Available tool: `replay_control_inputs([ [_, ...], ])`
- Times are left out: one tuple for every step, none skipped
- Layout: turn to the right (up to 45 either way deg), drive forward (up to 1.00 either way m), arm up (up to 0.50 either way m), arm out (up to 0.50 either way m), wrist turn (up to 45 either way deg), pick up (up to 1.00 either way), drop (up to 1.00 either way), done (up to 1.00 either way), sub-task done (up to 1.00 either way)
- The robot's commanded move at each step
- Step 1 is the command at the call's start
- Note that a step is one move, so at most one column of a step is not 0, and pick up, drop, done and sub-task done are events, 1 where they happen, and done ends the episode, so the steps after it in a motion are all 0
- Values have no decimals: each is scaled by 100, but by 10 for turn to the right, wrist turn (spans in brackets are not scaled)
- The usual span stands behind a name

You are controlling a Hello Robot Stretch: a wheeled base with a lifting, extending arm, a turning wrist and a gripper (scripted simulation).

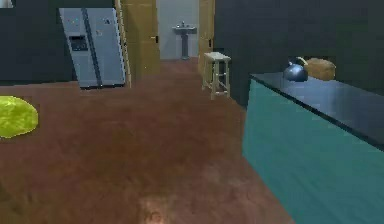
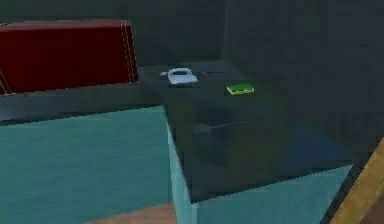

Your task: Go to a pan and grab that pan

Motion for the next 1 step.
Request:
replay_control_inputs([
  [-360,0,0,0,0,0,0,0,0],
])
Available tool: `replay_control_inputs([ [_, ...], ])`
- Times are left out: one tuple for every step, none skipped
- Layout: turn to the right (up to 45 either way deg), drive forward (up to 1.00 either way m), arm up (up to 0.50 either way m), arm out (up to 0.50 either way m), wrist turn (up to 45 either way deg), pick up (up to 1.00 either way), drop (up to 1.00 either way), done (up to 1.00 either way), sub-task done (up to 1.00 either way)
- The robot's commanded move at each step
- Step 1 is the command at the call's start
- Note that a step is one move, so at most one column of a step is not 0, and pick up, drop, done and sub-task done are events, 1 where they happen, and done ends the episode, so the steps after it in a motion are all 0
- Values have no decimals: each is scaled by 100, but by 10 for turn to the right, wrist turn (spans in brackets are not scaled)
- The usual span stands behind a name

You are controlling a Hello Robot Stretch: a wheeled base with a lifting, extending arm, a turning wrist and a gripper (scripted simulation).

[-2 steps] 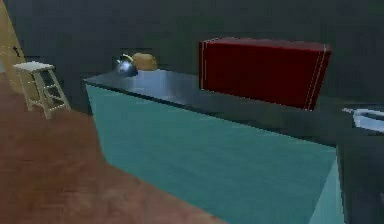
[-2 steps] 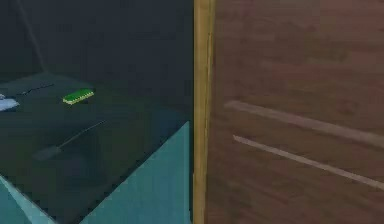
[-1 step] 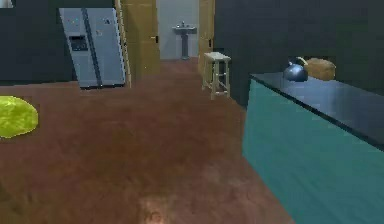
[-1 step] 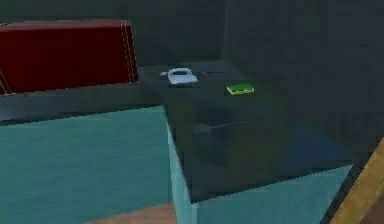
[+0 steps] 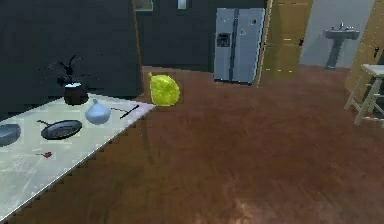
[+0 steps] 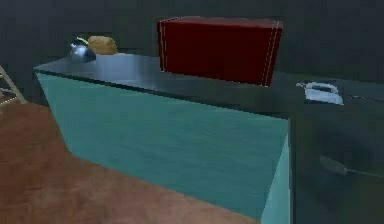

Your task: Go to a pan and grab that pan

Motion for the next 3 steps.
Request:
replay_control_inputs([
  [0,50,0,0,0,0,0,0,0],
  [-450,0,0,0,0,0,0,0,0],
  [-450,0,0,0,0,0,0,0,0],
])
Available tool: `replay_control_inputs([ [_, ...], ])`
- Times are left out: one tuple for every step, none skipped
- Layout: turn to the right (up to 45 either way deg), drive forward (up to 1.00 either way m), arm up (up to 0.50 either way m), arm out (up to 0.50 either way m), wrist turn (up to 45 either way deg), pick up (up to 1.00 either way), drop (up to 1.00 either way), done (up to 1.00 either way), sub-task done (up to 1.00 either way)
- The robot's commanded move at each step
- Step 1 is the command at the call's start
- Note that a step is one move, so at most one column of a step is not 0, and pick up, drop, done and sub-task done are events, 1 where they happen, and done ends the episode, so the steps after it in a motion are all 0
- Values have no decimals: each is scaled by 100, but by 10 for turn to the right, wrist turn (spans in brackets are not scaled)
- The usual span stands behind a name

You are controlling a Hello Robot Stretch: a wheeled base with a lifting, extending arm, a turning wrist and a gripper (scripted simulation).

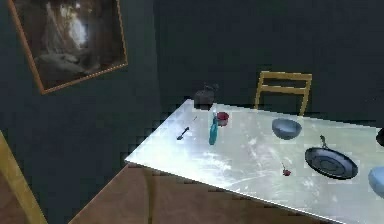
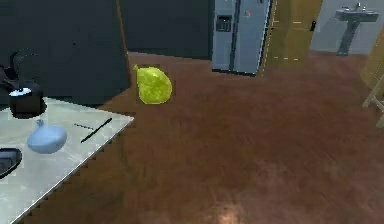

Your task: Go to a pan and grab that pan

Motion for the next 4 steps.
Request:
replay_control_inputs([
  [-450,0,0,0,0,0,0,0,0],
  [450,0,0,0,0,0,0,0,0],
  [270,0,0,0,0,0,0,0,0],
  [0,50,0,0,0,0,0,0,0],
])
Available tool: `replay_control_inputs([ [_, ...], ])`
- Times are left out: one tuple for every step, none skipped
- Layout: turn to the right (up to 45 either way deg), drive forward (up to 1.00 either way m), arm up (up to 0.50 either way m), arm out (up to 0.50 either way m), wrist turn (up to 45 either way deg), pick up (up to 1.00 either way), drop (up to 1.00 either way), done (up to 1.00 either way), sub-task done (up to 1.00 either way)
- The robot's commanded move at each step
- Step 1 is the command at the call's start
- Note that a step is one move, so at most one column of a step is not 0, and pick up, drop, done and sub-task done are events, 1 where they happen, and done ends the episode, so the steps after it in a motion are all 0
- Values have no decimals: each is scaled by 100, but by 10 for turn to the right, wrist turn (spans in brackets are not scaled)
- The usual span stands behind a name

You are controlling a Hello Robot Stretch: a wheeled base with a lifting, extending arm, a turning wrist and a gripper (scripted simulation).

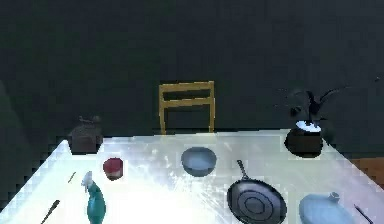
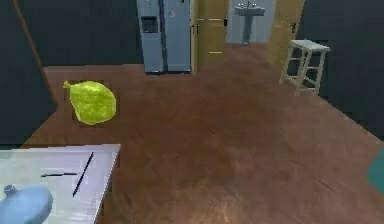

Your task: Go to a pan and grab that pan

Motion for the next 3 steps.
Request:
replay_control_inputs([
  [-450,0,0,0,0,0,0,0,0],
  [-180,0,0,0,0,0,0,0,0],
  [0,0,50,0,0,0,0,0,0],
])
